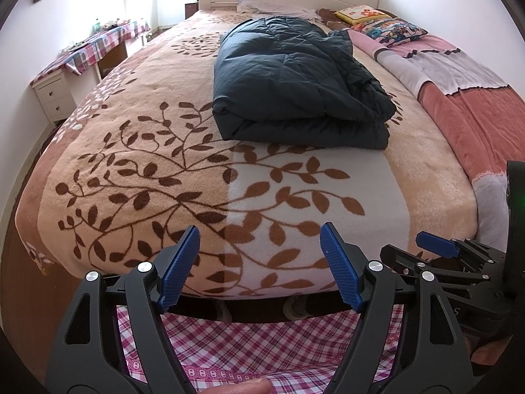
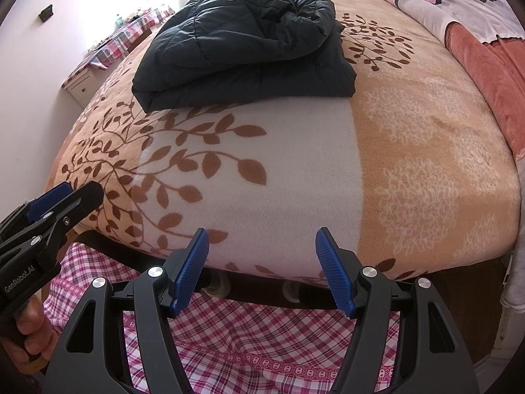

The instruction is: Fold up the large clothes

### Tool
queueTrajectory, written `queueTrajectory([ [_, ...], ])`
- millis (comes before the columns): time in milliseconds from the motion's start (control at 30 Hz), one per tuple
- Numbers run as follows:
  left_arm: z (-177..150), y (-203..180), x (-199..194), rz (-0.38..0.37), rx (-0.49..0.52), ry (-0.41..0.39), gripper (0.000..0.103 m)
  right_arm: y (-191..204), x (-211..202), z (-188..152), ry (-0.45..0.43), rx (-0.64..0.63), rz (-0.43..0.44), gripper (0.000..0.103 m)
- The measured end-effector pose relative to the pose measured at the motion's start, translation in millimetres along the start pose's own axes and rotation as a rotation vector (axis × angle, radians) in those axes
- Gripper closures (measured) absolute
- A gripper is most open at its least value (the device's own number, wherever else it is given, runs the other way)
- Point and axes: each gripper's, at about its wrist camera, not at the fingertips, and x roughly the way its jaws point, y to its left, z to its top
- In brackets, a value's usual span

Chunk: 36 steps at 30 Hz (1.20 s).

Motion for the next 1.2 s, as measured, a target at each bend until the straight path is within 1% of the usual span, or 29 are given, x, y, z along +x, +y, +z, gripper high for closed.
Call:
queueTrajectory([
  [1200, -1.4, 1.7, 0.8, 0.007, 0.000, 0.007, 0.028, 0.8, -0.2, -0.3, 0.002, -0.001, -0.003, 0.036],
])
